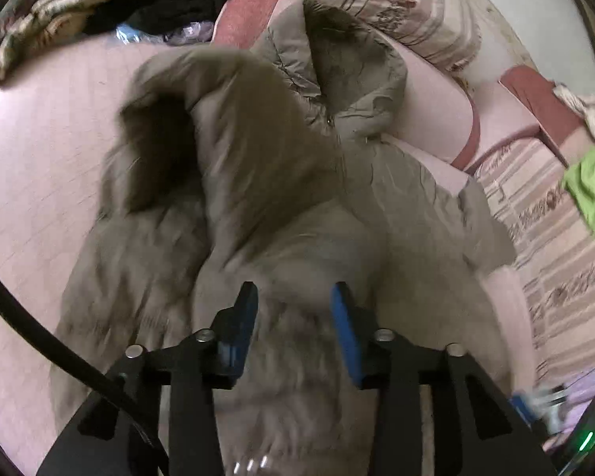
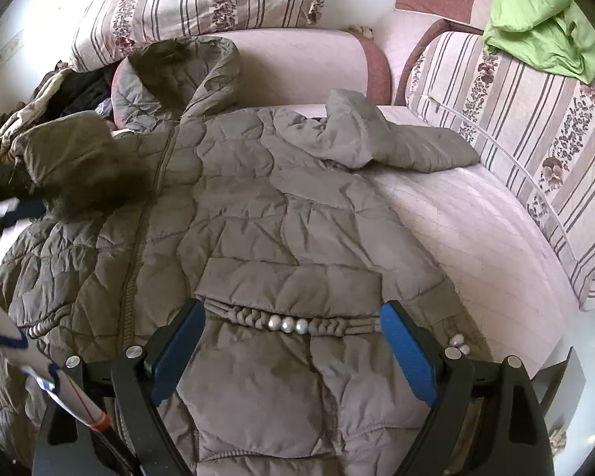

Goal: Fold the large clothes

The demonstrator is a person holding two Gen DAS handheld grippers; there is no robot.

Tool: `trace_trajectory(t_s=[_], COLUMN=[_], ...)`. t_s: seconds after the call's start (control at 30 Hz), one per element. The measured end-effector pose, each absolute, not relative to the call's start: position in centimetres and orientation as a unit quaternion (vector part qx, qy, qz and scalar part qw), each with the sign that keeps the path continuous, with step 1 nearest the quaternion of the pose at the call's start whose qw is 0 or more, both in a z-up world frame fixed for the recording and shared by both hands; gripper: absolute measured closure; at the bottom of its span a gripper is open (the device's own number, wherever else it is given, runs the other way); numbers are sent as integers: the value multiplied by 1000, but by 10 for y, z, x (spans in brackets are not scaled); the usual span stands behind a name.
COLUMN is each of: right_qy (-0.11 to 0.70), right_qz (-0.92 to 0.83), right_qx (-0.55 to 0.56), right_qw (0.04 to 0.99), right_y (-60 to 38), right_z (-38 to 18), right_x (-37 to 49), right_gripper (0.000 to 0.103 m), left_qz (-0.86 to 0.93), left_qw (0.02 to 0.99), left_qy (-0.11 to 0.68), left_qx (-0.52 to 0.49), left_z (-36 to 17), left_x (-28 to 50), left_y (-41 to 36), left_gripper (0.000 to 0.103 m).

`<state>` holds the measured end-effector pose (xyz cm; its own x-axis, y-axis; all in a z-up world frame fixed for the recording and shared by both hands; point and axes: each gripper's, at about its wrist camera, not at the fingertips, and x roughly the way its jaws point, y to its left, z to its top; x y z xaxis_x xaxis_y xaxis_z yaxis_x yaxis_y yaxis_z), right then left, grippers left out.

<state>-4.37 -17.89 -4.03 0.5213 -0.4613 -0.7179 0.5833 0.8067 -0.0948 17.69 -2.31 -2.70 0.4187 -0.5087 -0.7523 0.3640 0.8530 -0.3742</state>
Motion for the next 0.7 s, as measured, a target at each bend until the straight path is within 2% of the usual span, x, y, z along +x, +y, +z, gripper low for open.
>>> trace_trajectory(t_s=[0.1,0.17,0.3,0.47,0.63,0.67,0.7], right_qy=[390,393,409,423,433,431,429], right_qz=[-281,-255,-194,-136,-183,-194,-214], right_qx=[78,96,172,302,332,339,345], right_qw=[874,878,875,843,818,813,807], right_y=[-179,-182,-192,-216,-232,-239,-245], right_z=[-38,-39,-51,-74,-92,-91,-90], right_x=[-27,-7,52,117,159,163,168], right_gripper=[10,10,10,9,10,16,35], left_qz=[-235,-202,-140,-142,-145,-146,-146], left_qw=[872,897,930,912,895,894,893], left_qy=[426,390,338,382,410,412,414], left_qx=[-55,-41,-30,-59,-96,-99,-100], left_z=[-18,-12,-13,-28,-39,-41,-41], left_x=[145,131,127,153,166,166,166], left_y=[10,28,63,89,101,100,100], left_gripper=[37,31,29,29,29,29,29])
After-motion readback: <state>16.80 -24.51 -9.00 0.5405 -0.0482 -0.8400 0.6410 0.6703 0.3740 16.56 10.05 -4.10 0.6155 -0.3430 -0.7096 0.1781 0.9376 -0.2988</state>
